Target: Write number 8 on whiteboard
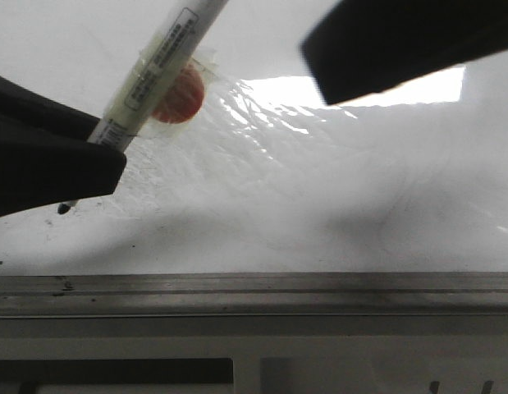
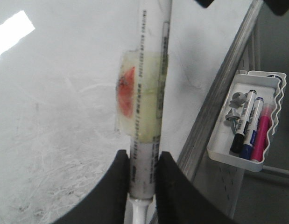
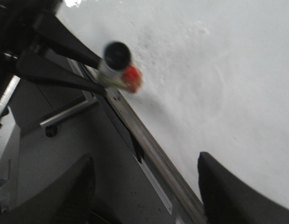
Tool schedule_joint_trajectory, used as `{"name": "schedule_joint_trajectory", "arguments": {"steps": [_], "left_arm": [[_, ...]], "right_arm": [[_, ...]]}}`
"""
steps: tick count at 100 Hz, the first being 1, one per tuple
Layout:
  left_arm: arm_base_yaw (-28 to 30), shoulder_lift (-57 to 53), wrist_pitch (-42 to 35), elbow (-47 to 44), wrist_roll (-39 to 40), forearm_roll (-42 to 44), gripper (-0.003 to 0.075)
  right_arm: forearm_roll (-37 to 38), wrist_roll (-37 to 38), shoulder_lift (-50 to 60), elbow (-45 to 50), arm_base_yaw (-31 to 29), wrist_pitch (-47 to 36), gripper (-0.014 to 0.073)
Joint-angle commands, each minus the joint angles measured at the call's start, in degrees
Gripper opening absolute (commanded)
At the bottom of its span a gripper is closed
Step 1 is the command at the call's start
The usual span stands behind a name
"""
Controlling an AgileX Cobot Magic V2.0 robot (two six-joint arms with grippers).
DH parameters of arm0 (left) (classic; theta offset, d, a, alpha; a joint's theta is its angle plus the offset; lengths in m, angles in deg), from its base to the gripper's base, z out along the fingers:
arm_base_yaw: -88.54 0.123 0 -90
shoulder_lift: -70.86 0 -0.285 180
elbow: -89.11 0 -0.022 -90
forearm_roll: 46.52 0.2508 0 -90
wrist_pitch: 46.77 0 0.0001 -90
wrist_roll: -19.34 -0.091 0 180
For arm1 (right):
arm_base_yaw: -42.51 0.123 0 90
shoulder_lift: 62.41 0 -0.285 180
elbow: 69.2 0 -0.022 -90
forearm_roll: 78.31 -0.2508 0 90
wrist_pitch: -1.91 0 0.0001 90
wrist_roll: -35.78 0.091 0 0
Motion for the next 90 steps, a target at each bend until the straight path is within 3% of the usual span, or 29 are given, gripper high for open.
{"name": "schedule_joint_trajectory", "arguments": {"steps": [1,12,39,49,63,70,84,90], "left_arm": [[-0.02,-0.10,-3.87,2.19,-0.08,2.24,-0.0020],[-0.02,-0.10,-3.87,2.19,-0.08,4.31,-0.0020],[-0.02,-0.10,-3.87,2.19,-0.08,4.40,-0.0020],[-0.02,-0.10,-3.87,2.19,-0.08,4.40,-0.0020],[-0.02,-0.10,-3.74,2.19,-0.08,4.40,-0.0012],[-0.02,-0.10,-3.74,2.19,-0.08,4.40,0.0052],[-0.02,-0.10,-3.74,2.19,-0.08,3.59,0.0316],[-0.02,-0.10,-3.45,2.19,-0.08,3.19,0.0372]], "right_arm": [[-0.64,-0.80,-2.06,-2.45,3.10,-10.12,0.0406],[-0.75,-0.80,-4.99,-3.61,4.52,-13.54,0.0406],[-1.25,-0.80,-10.49,-7.11,5.47,-12.43,0.0386],[-1.64,-0.80,-11.22,-7.24,5.47,-13.30,0.0251],[-1.64,-0.80,-11.18,-7.24,5.47,-13.41,-0.0027],[-1.64,-0.80,-11.18,-7.24,5.47,-13.14,-0.0068],[-1.64,-0.80,-11.18,-7.24,5.47,-13.10,-0.0067],[-1.64,-0.80,-11.08,-7.24,5.47,-13.34,-0.0065]]}}
